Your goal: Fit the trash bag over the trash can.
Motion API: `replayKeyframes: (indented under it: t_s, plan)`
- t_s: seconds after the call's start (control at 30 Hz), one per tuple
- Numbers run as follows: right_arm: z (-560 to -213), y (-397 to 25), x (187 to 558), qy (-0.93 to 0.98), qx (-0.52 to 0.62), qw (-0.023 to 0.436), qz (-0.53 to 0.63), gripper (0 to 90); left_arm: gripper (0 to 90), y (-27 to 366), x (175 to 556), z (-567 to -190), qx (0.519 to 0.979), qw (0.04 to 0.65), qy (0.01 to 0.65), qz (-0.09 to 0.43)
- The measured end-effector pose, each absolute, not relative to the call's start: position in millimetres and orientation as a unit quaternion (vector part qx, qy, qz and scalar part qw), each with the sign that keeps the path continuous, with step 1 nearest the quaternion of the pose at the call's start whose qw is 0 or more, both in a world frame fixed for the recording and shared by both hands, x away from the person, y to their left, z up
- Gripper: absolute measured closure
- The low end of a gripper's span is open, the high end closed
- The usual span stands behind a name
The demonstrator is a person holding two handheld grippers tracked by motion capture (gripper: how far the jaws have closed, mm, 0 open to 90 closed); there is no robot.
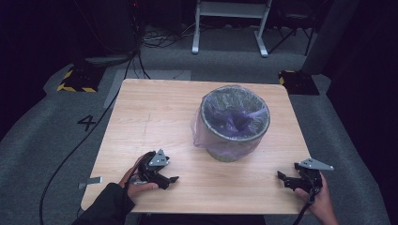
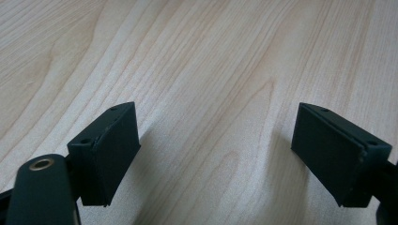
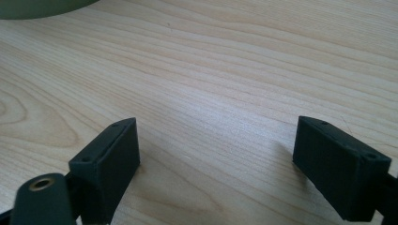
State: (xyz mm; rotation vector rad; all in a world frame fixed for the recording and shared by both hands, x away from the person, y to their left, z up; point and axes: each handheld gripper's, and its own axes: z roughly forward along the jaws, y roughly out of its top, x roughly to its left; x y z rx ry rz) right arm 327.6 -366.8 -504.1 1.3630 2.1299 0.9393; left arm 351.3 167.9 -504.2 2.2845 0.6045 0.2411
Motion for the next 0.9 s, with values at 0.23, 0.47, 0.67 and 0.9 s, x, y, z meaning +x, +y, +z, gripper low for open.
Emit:
replayKeyframes:
  t_s: [0.23, 0.47, 0.67, 0.9]
  plan:
    - [-504.1, -367.2, 328.1, 0.77, 0.494, 0.22, 0.339, 14.4, 14.9, 167.8, 351.4, -504.3, 0.892, 0.374, 0.236, 0.094]
    - [-504.2, -367.0, 328.1, 0.769, 0.495, 0.221, 0.339, 14.2, 14.8, 167.8, 351.9, -504.4, 0.892, 0.375, 0.235, 0.094]
    - [-504.1, -366.8, 327.9, 0.769, 0.494, 0.222, 0.338, 14.2, 14.6, 167.8, 352.4, -504.3, 0.893, 0.374, 0.234, 0.093]
    - [-504.1, -366.8, 327.8, 0.77, 0.494, 0.223, 0.338, 14.1, 14.5, 167.6, 352.5, -504.4, 0.893, 0.374, 0.234, 0.092]
